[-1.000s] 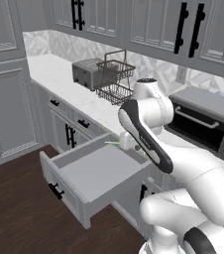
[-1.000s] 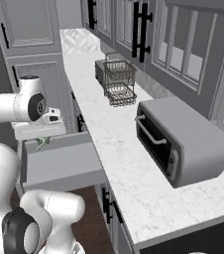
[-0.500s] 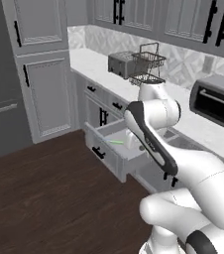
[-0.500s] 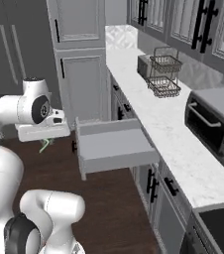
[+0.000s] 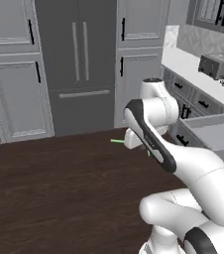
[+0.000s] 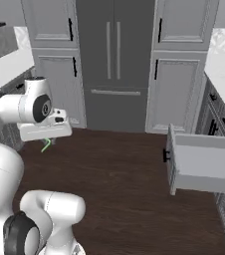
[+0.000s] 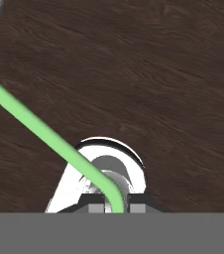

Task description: Take a straw from the drawer in front and place it inside the glass cup on the dining counter.

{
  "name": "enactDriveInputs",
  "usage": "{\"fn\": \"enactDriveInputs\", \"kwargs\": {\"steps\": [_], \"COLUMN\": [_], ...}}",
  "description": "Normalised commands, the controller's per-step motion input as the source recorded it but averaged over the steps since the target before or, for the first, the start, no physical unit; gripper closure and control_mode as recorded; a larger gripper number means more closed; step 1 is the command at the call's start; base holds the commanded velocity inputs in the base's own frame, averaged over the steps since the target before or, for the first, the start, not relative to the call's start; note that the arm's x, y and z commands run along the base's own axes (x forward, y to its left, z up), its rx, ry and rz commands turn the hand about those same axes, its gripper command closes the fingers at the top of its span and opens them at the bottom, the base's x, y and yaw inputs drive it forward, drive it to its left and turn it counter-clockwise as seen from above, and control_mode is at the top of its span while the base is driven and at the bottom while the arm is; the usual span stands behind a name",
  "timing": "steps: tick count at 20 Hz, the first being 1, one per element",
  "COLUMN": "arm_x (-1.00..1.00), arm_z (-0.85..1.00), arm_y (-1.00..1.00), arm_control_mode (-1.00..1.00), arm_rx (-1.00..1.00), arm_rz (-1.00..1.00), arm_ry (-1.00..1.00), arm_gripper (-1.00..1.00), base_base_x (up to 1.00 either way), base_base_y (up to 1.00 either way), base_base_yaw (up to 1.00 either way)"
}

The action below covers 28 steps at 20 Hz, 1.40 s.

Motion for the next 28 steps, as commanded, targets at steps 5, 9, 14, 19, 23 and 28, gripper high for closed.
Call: {"fn": "enactDriveInputs", "kwargs": {"steps": [5,9,14,19,23,28], "arm_x": [0.0,0.0,0.0,0.0,0.0,0.0], "arm_z": [0.0,0.0,0.0,0.0,0.0,0.0], "arm_y": [0.0,0.0,0.0,0.0,0.0,0.0], "arm_control_mode": [1.0,1.0,1.0,1.0,1.0,1.0], "arm_rx": [0.0,0.0,0.0,0.0,0.0,0.0], "arm_rz": [0.0,0.0,0.0,0.0,0.0,0.0], "arm_ry": [0.0,0.0,0.0,0.0,0.0,0.0], "arm_gripper": [1.0,1.0,1.0,1.0,1.0,1.0], "base_base_x": [0.0,-0.11,-0.12,-0.01,0.0,0.0], "base_base_y": [0.84,0.92,0.88,0.84,0.75,0.54], "base_base_yaw": [0.47,0.41,0.6,0.81,0.87,0.86]}}
